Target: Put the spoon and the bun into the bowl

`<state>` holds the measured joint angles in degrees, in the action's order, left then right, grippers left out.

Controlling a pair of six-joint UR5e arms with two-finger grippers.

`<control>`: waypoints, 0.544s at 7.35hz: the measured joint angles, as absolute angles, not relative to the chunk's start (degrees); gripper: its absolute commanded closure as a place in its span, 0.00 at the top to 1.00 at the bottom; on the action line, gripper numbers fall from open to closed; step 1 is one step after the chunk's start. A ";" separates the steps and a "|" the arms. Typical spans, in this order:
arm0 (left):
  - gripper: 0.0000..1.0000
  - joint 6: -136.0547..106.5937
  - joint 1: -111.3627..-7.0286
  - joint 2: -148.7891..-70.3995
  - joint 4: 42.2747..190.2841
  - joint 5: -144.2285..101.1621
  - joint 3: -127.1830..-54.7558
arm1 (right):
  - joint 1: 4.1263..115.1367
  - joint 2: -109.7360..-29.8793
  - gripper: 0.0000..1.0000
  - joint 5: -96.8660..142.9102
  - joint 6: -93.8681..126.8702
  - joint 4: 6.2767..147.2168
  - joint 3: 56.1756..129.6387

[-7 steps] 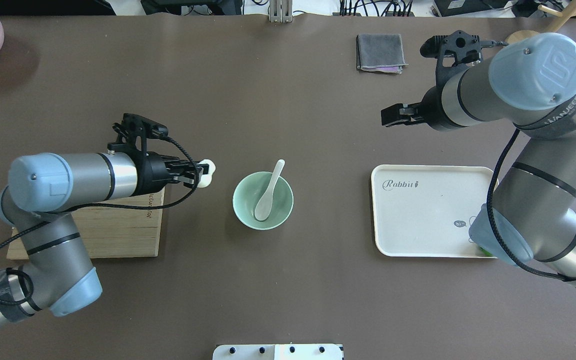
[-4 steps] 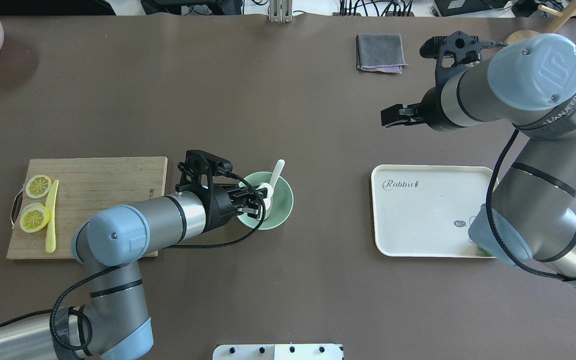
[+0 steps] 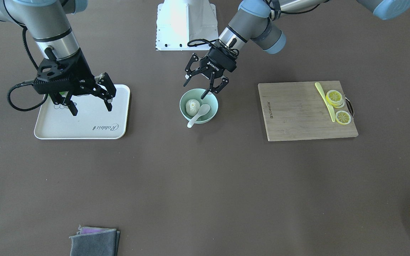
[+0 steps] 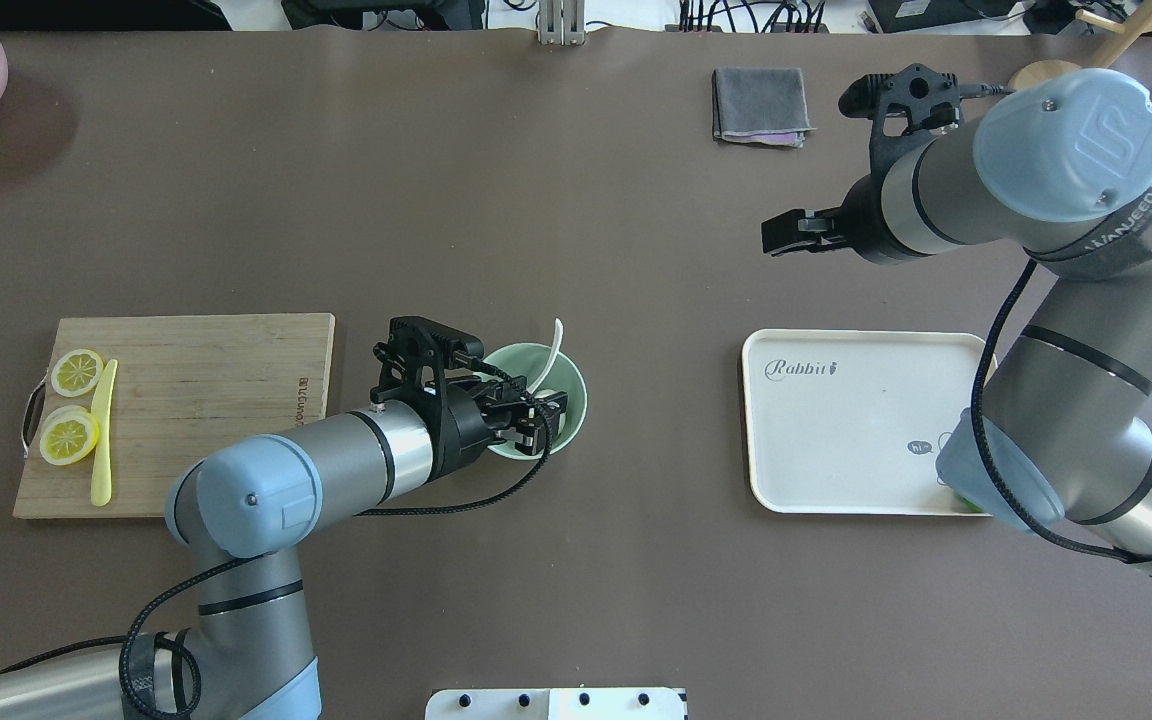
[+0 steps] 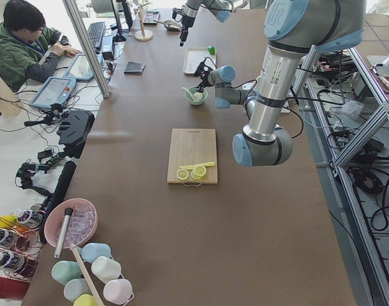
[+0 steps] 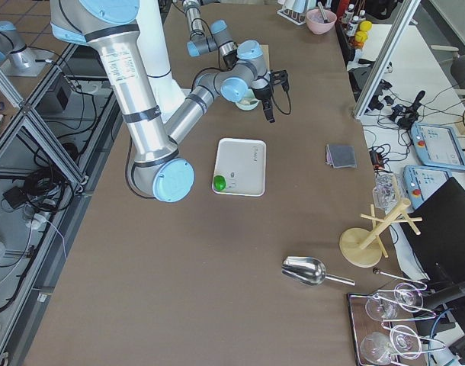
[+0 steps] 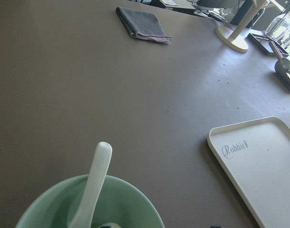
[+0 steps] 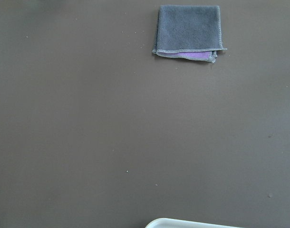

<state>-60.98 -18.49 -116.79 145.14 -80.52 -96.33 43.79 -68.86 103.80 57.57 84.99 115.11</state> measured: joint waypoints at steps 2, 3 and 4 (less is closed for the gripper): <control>0.97 -62.44 -20.17 -116.35 144.72 -80.69 -96.67 | 44.33 -69.99 1.00 104.11 57.00 84.99 115.46; 0.97 -62.31 -23.12 -115.42 143.44 -82.67 -96.97 | 45.42 -70.92 1.00 104.78 55.64 84.99 115.61; 0.97 -61.37 -27.83 -113.66 140.78 -88.52 -97.73 | 47.38 -72.05 1.00 106.40 52.29 85.01 115.66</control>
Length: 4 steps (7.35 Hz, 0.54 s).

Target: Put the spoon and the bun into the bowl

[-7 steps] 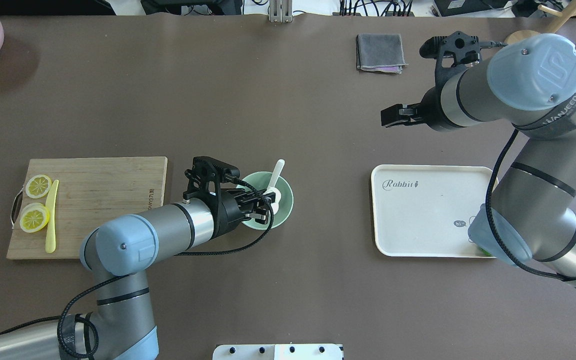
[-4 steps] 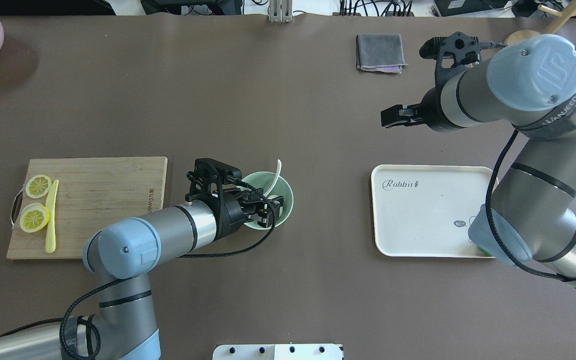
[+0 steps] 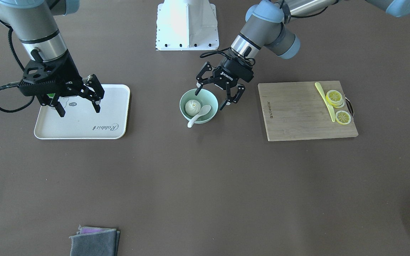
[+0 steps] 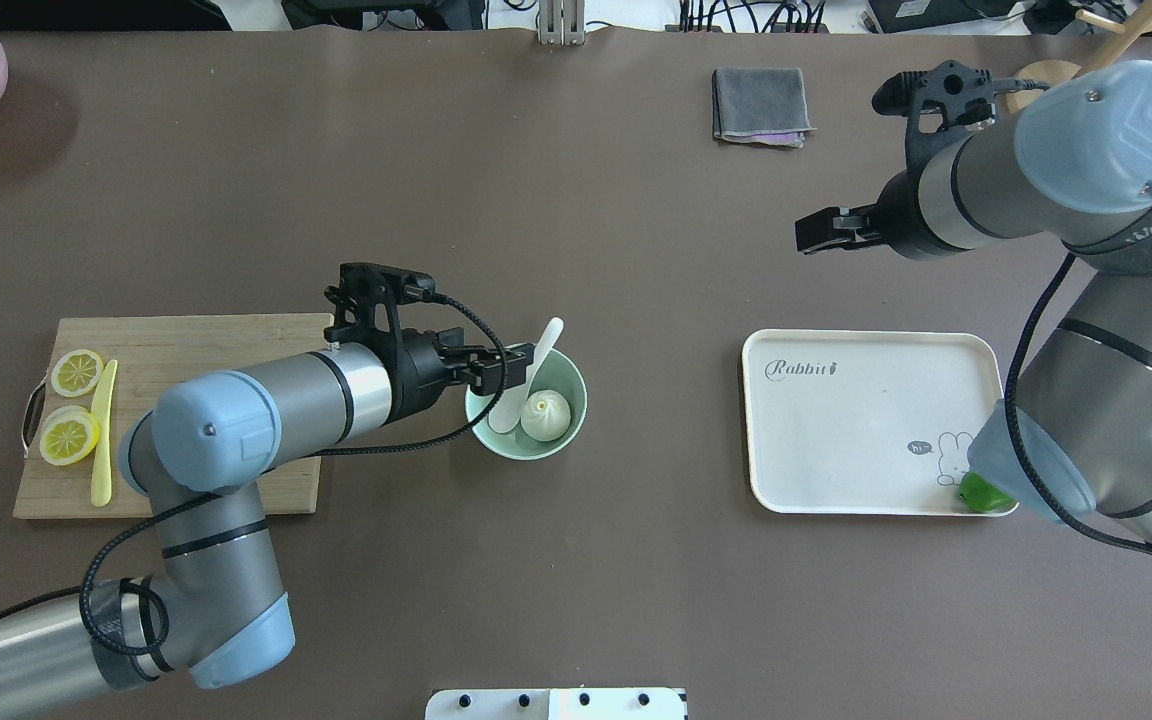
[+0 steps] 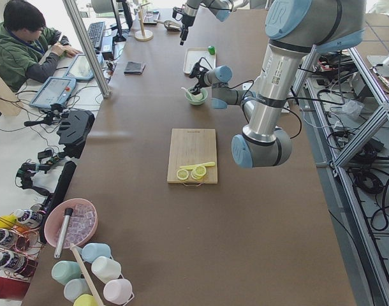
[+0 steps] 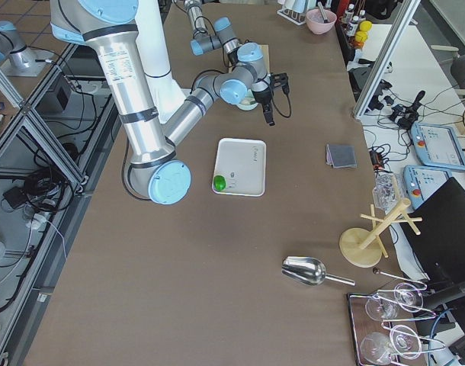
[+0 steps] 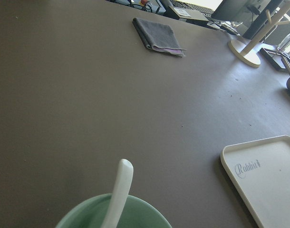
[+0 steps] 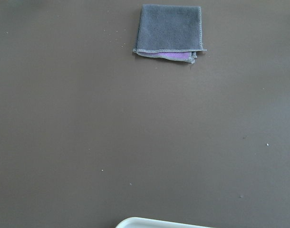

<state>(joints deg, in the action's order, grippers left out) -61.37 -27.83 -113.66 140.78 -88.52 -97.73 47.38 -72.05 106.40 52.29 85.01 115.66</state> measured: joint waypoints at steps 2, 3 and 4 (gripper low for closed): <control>0.97 -52.46 -39.98 -106.48 135.47 -105.37 -101.01 | 55.70 -76.76 1.00 114.60 39.30 84.86 115.55; 0.97 -45.14 -46.25 -101.61 134.49 -112.38 -101.97 | 61.99 -81.54 1.00 120.60 29.72 84.53 115.42; 0.97 -36.71 -52.24 -96.97 134.09 -118.15 -102.28 | 68.28 -87.37 1.00 125.26 19.27 84.33 115.25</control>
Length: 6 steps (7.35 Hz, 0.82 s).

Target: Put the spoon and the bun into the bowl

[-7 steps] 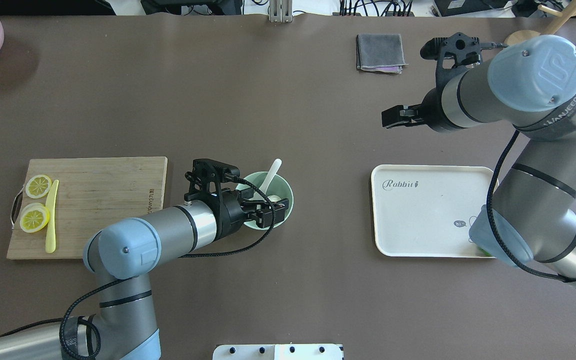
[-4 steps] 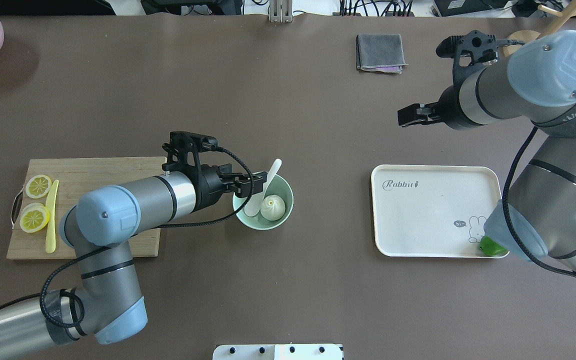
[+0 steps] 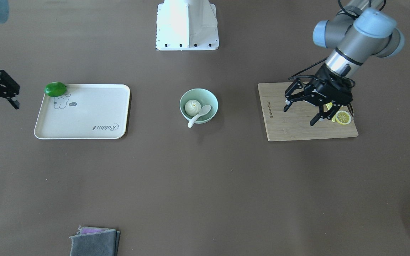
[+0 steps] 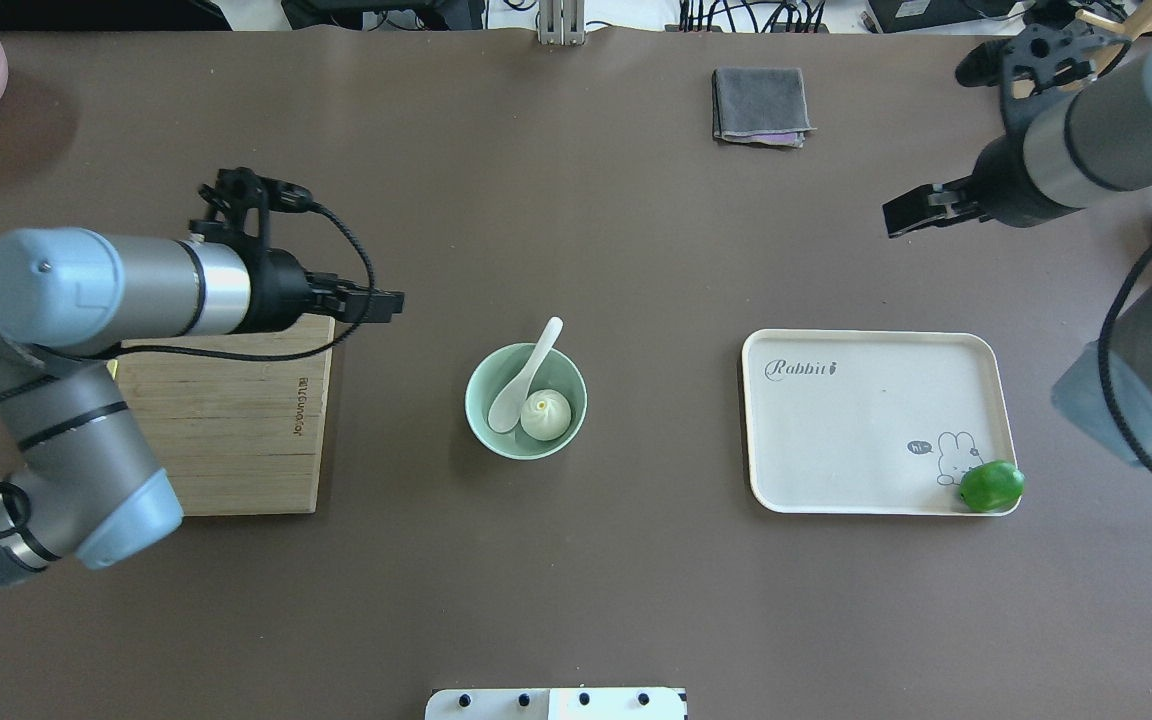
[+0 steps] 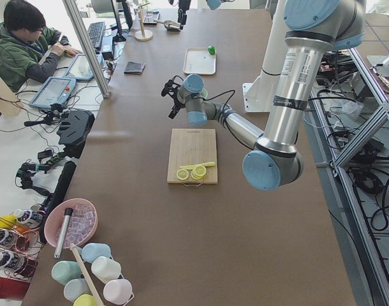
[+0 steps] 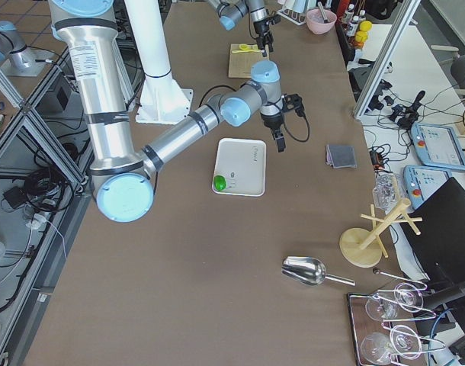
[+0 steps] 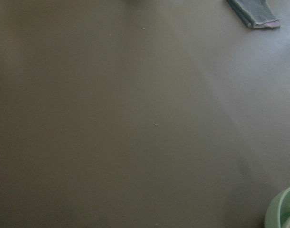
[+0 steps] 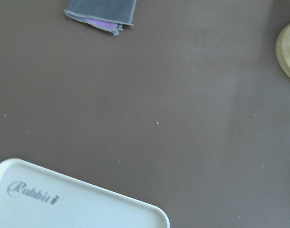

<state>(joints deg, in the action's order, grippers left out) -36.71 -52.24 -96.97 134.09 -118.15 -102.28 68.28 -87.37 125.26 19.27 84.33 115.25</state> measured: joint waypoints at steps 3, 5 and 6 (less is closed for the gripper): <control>0.98 -7.89 -72.12 -88.43 124.28 -132.93 -101.39 | 84.10 -99.91 1.00 131.11 -7.74 84.24 110.29; 0.98 9.30 -82.30 -85.52 108.10 -134.69 -100.16 | 88.33 -102.01 1.00 133.22 -13.91 84.26 106.25; 0.98 12.29 -85.58 -84.01 104.60 -132.89 -97.40 | 88.85 -102.75 1.00 133.54 -14.39 84.28 105.53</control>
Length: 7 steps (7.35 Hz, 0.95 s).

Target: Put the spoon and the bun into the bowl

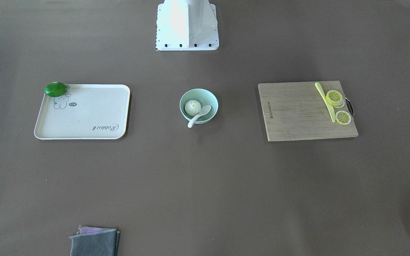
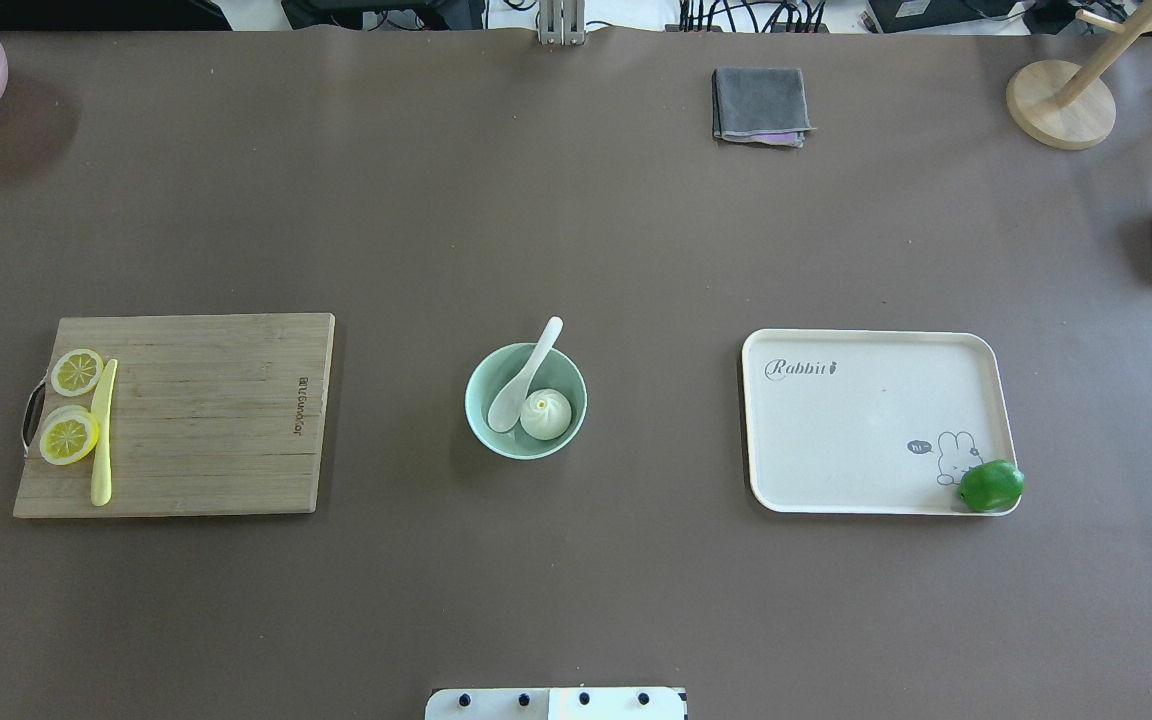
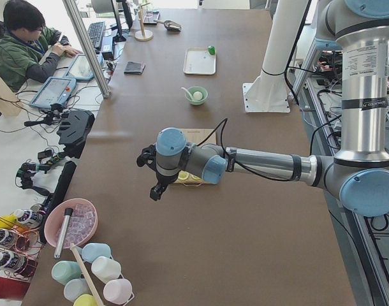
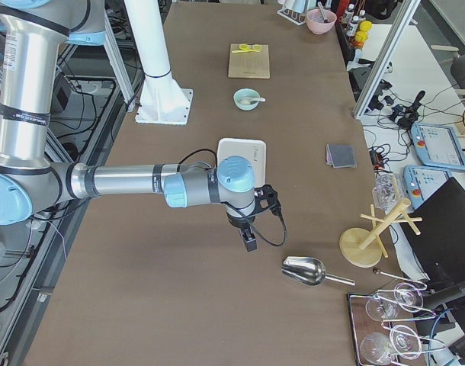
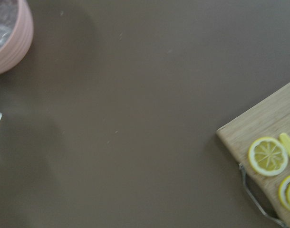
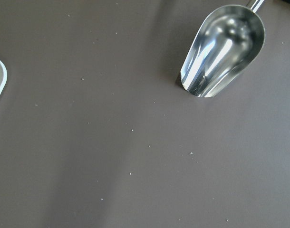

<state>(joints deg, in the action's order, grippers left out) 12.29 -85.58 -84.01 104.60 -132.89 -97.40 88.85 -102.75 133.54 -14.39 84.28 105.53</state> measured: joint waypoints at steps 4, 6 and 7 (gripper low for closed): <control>0.98 12.90 -91.42 -79.23 104.63 -127.91 -93.08 | 89.05 -102.95 1.00 135.46 -13.74 85.74 105.36; 0.98 12.89 -92.41 -79.10 91.70 -129.63 -99.12 | 89.03 -102.40 1.00 135.03 -13.32 94.16 108.35; 0.98 12.91 -92.53 -78.69 88.18 -129.91 -101.22 | 89.03 -102.19 1.00 132.91 -13.40 99.03 109.80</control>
